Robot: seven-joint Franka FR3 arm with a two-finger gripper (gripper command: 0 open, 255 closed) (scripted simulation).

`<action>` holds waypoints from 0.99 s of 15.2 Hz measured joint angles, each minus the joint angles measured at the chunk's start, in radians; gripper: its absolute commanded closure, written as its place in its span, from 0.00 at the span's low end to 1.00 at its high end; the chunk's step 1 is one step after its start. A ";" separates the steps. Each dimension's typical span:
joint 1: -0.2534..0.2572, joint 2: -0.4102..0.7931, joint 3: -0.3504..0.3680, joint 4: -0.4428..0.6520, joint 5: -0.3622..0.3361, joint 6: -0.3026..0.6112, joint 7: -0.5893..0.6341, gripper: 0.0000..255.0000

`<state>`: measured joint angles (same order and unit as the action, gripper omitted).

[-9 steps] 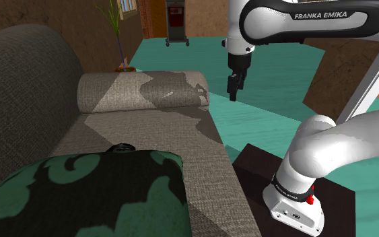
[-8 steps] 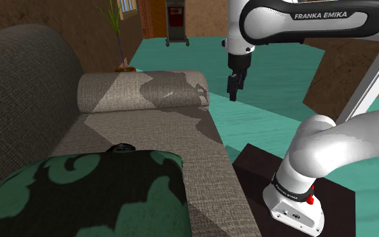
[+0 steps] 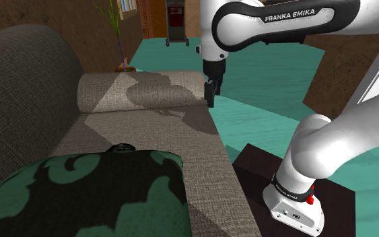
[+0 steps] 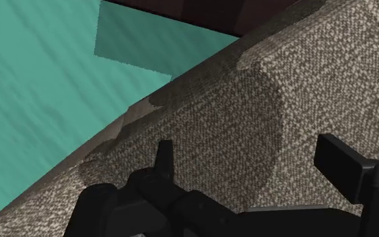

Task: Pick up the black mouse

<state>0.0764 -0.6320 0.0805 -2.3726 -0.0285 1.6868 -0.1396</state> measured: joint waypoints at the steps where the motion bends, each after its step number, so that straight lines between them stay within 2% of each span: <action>1: 0.012 0.028 0.013 0.015 0.010 0.014 0.003 0.00; 5: 0.048 0.151 0.050 0.078 0.037 0.076 -0.002 0.00; 15: 0.134 0.420 0.153 0.279 0.073 0.155 -0.006 0.00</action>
<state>0.2105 -0.2123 0.2338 -2.0938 0.0441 1.8422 -0.1455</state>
